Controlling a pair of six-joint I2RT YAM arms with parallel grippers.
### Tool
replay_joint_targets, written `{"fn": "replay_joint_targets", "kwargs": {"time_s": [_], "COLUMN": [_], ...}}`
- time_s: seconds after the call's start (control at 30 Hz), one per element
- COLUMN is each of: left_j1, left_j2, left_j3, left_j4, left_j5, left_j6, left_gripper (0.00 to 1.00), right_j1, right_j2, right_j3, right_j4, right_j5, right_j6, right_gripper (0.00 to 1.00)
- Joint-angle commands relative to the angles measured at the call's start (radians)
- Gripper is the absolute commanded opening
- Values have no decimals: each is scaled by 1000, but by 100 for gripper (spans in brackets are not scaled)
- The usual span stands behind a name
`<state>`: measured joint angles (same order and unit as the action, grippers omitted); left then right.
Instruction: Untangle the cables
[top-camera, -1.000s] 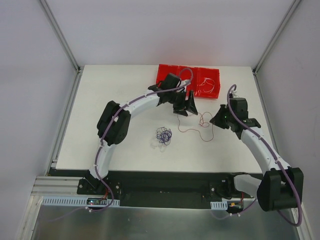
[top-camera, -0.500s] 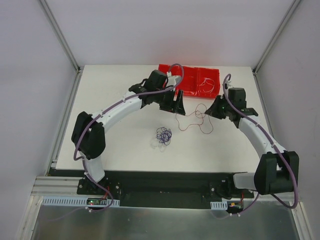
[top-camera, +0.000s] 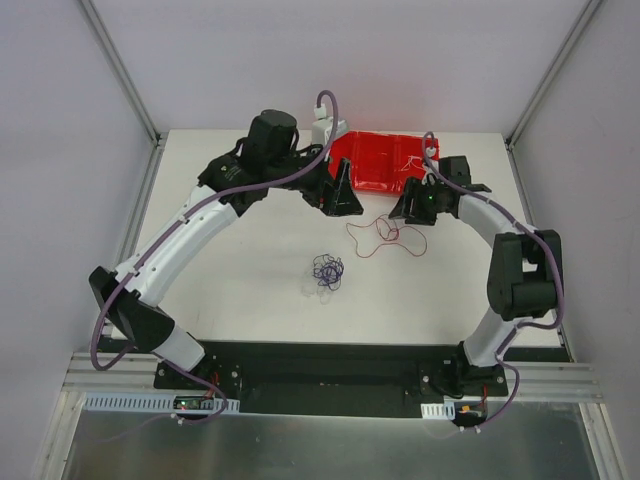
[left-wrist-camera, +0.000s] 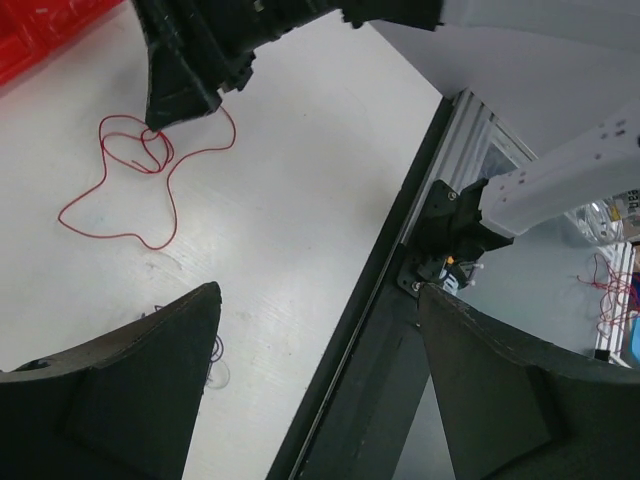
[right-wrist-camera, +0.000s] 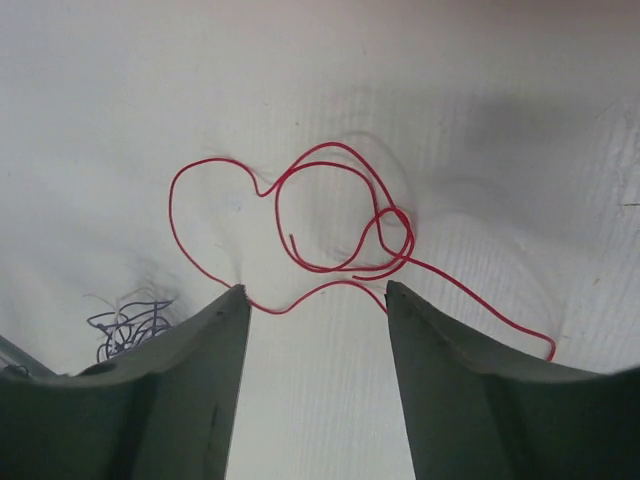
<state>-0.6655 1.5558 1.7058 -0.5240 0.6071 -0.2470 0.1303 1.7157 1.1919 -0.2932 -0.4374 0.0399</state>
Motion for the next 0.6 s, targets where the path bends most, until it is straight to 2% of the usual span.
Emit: {"fn": "replay_joint_targets", "kwargs": {"time_s": [0.0, 0.1, 0.17, 0.23, 0.27, 0.37, 0.47, 0.57], "left_j1": [21, 27, 27, 27, 29, 30, 33, 35], "left_j2": [-36, -39, -36, -37, -39, -53, -59, -65], "left_j3": [15, -26, -54, -80, -90, -129, -143, -155], "left_j4": [-59, -59, -59, -59, -59, -53, -47, -39], "left_j5": [46, -16, -17, -32, -43, -81, -90, -89], "left_j6": [97, 112, 123, 130, 135, 144, 147, 146], "left_gripper": [79, 79, 79, 79, 79, 79, 79, 79], "right_j1": [-8, 0, 17, 38, 58, 149, 201, 187], "right_j2": [51, 81, 88, 85, 72, 18, 15, 83], "right_j3": [61, 92, 115, 129, 123, 77, 54, 77], "right_j4": [-30, -69, -89, -106, -100, -69, 6, 46], "right_j5": [-21, 24, 48, 98, 124, 259, 209, 39], "right_j6": [-98, -164, -190, -141, -106, -14, 8, -34], "right_gripper": [65, 75, 77, 78, 83, 86, 90, 95]}}
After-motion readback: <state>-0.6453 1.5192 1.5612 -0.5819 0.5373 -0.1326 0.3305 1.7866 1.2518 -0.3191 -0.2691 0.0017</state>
